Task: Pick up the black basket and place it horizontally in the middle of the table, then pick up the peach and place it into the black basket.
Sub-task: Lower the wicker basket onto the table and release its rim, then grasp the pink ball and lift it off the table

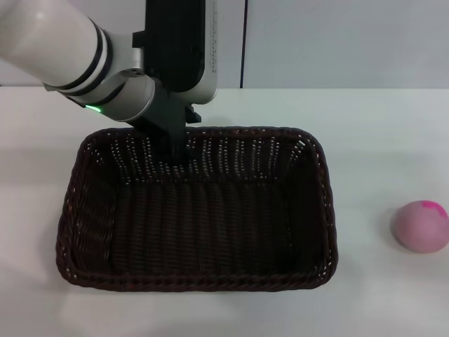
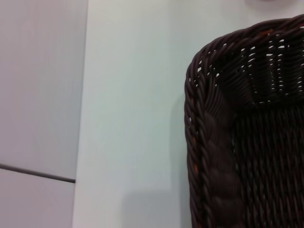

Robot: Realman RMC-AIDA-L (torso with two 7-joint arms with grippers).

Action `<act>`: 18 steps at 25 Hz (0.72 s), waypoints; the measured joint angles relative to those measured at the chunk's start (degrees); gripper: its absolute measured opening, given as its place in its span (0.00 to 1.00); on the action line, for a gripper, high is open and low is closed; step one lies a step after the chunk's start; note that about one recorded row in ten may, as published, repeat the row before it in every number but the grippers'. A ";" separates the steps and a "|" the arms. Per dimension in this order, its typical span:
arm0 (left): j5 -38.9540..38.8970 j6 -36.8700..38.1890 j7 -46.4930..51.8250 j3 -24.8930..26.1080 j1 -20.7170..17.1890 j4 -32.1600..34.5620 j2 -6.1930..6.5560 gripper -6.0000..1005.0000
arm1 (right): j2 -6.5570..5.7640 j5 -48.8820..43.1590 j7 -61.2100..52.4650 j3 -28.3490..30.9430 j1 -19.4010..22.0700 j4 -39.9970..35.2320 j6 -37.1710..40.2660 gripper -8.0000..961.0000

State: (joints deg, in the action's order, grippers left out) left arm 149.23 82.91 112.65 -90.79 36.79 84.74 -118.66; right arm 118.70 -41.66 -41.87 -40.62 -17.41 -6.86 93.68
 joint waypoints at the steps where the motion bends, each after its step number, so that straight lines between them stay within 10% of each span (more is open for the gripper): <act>1: 0.03 -0.37 0.00 0.16 -0.29 0.38 0.03 0.35 | 0.00 0.00 -0.01 0.00 0.06 -0.09 0.00 0.76; 6: -4.84 -2.48 -0.25 7.75 -2.50 2.35 0.14 0.50 | -1.02 -1.69 -3.51 -0.56 2.16 -2.98 0.02 0.76; 10: -18.40 -4.88 -2.64 19.91 -7.46 2.83 0.31 0.64 | -4.37 -12.59 -17.51 0.19 7.09 -15.86 -1.05 0.76; 14: -38.99 -8.77 -8.73 29.69 -14.95 -0.84 0.32 0.71 | -7.84 -32.15 -43.11 5.51 9.38 -34.93 -1.97 0.76; 18: -68.81 -11.91 -27.50 32.46 -25.61 -13.02 0.35 0.71 | -11.20 -63.52 -75.13 13.68 2.89 -58.16 7.90 0.76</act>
State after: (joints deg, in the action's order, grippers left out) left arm 80.42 71.00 85.15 -58.33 11.18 71.72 -118.31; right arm 107.49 -105.18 -117.00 -26.94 -14.52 -65.01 101.59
